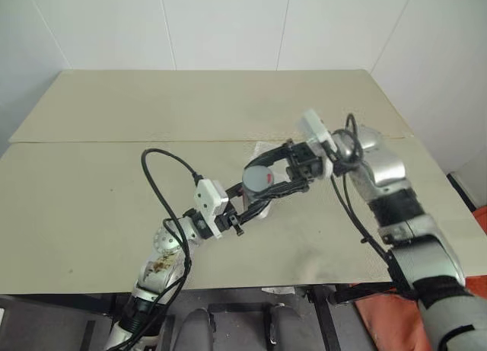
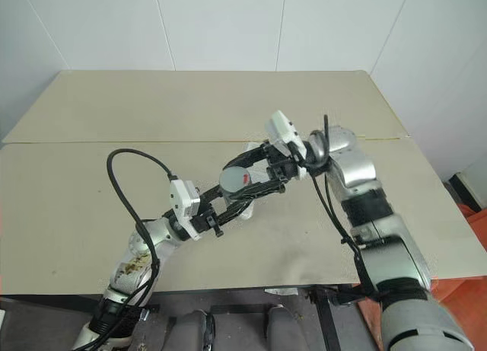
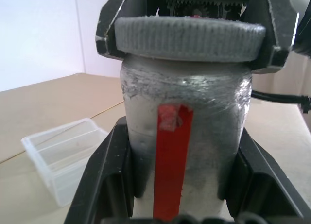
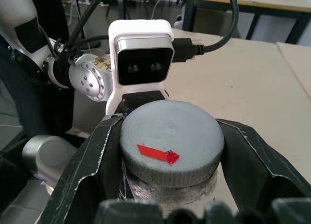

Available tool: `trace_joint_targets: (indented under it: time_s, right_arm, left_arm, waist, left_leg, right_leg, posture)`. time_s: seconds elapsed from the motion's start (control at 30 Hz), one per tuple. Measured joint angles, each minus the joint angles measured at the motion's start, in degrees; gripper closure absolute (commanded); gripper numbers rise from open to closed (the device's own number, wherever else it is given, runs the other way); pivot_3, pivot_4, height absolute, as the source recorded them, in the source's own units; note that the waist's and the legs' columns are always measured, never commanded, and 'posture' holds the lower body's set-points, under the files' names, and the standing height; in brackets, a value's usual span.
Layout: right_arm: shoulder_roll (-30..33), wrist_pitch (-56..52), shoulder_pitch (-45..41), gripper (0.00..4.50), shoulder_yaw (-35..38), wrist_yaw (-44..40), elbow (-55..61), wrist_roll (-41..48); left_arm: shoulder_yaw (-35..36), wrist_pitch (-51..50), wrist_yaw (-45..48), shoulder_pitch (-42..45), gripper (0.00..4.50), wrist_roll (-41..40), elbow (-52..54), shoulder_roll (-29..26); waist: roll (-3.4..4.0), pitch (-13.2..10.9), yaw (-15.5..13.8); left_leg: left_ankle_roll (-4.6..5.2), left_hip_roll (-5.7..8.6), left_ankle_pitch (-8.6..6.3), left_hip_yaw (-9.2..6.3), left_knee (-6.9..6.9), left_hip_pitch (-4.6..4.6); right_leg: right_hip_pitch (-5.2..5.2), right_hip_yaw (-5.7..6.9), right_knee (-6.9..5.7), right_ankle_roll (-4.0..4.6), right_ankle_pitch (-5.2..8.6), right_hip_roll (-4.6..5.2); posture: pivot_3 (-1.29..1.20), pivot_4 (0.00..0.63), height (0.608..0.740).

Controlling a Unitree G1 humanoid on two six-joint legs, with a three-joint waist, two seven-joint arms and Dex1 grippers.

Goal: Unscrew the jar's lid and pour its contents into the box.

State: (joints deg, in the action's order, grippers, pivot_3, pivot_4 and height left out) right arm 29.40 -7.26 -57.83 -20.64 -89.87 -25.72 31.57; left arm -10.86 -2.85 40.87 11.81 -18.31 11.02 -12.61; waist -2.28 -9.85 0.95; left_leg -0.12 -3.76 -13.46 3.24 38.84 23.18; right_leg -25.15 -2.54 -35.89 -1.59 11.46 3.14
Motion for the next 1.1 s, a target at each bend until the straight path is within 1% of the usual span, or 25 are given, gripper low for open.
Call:
trace_joint_targets:
  time_s: [0.07, 0.13, 0.17, 0.23, 0.33, 0.47, 0.53, 0.67, 0.87, 1.0, 1.1]
  right_arm:
    - [1.34, 1.77, -2.32, 1.73, -4.64, -0.02, -3.21, 2.67]
    - [1.93, 2.97, -4.17, 0.99, -7.82, -0.03, -5.49, 4.62]
    - [2.06, 3.61, -4.84, 0.74, -8.98, -0.03, -6.37, 5.48]
    - [2.05, 4.03, -5.40, 0.05, -11.04, -0.04, -6.55, 7.63]
    - [3.69, 4.03, -5.11, 0.02, -12.22, -0.03, -6.11, 10.48]
    - [8.65, 4.03, -2.65, 0.02, -10.86, -0.03, -3.42, 13.73]
    - [10.28, 4.03, -0.26, 0.02, -7.67, -0.02, -1.67, 14.32]
    - [11.36, 3.81, 4.47, 0.02, -1.54, 0.03, 1.95, 13.75]
    - [13.01, 0.39, 13.22, 0.02, 7.47, 0.98, 11.99, 12.22]
    - [12.78, -3.55, 18.14, 0.02, 12.55, 7.29, 20.50, 12.20]
    - [10.37, -6.92, 19.81, 0.02, 15.48, 17.59, 28.74, 11.24]
  left_arm:
    - [0.00, -0.04, -0.77, -0.84, 2.57, 0.16, 0.03, 0.40]
    - [-0.01, -0.10, -1.37, -1.19, 2.57, 0.30, 0.04, 0.76]
    - [-0.21, -0.12, -1.44, -1.18, 2.57, 0.44, 0.17, 0.83]
    - [-1.64, -0.13, -1.51, -1.16, 2.57, 0.76, 0.65, 1.57]
    - [-2.64, -0.13, -1.57, -1.10, 2.57, 0.96, 0.95, 1.95]
    - [-2.61, -0.07, -1.21, -0.87, 2.57, 0.92, 1.57, 1.35]
    - [-2.67, -0.05, -0.52, -0.74, 2.57, 0.85, 1.54, 1.10]
    - [-2.64, -0.04, 1.06, 0.43, 2.57, 0.53, 0.87, 0.60]
    - [-2.16, 0.03, 2.90, 2.37, 2.57, 0.05, -0.83, 0.35]
    - [-1.61, 0.21, 3.73, 3.24, 2.57, 0.05, -2.62, 0.26]
    - [-1.59, 0.51, 4.02, 3.60, 2.57, 0.11, -3.14, 0.53]
  waist:
    - [0.01, -0.01, -0.19]
    - [0.01, -0.01, -0.25]
    - [0.01, -0.01, -0.26]
    - [0.01, -0.01, -0.25]
    - [0.01, -0.01, -0.39]
    - [0.01, -0.01, -0.40]
    - [0.01, -0.01, -0.35]
    - [0.01, -0.01, -0.24]
    - [0.01, -0.01, -0.32]
    - [0.01, -0.01, -0.19]
    - [0.02, -0.01, -0.06]
  left_leg:
    - [0.00, 0.01, 0.00, 0.01, 0.01, 0.02]
    - [0.00, 0.02, 0.00, 0.03, 0.02, 0.04]
    - [0.00, 0.02, 0.00, 0.03, 0.02, 0.04]
    - [0.00, 0.02, 0.00, 0.02, 0.01, 0.04]
    - [0.00, 0.02, 0.00, 0.00, 0.02, 0.06]
    - [0.00, 0.02, 0.00, 0.02, 0.02, 0.04]
    - [0.00, 0.02, 0.00, 0.01, 0.02, 0.04]
    - [0.00, 0.02, 0.00, 0.00, 0.02, 0.01]
    - [0.00, 0.02, 0.00, 0.00, 0.03, 0.02]
    - [0.00, 0.03, 0.00, 0.01, 0.06, 0.02]
    - [0.00, 0.01, 0.00, -0.03, 0.05, -0.02]
  right_leg:
    - [-0.01, 0.01, 0.01, 0.00, 0.00, 0.04]
    - [-0.01, 0.01, 0.01, 0.00, 0.00, 0.06]
    - [0.00, 0.01, 0.01, 0.00, 0.00, 0.07]
    - [0.00, 0.01, 0.01, 0.00, 0.00, 0.07]
    - [-0.01, 0.04, 0.00, 0.00, 0.00, 0.06]
    - [0.00, 0.02, 0.01, 0.00, 0.00, 0.07]
    - [0.00, 0.02, 0.00, 0.00, 0.00, 0.07]
    - [0.00, 0.02, -0.03, 0.00, 0.00, 0.05]
    - [0.00, 0.01, -0.03, -0.01, 0.00, 0.05]
    - [0.00, -0.01, -0.04, -0.02, 0.00, 0.05]
    - [-0.01, -0.01, -0.10, -0.02, 0.01, 0.00]
  posture:
    - [0.00, 0.150, 0.740]
    - [0.00, 0.150, 0.740]
    - [0.00, 0.150, 0.740]
    - [0.00, 0.150, 0.740]
    - [0.00, 0.150, 0.740]
    - [0.00, 0.150, 0.740]
    - [0.00, 0.150, 0.740]
    - [0.00, 0.150, 0.740]
    - [0.00, 0.150, 0.740]
    - [0.00, 0.150, 0.740]
    - [0.00, 0.150, 0.740]
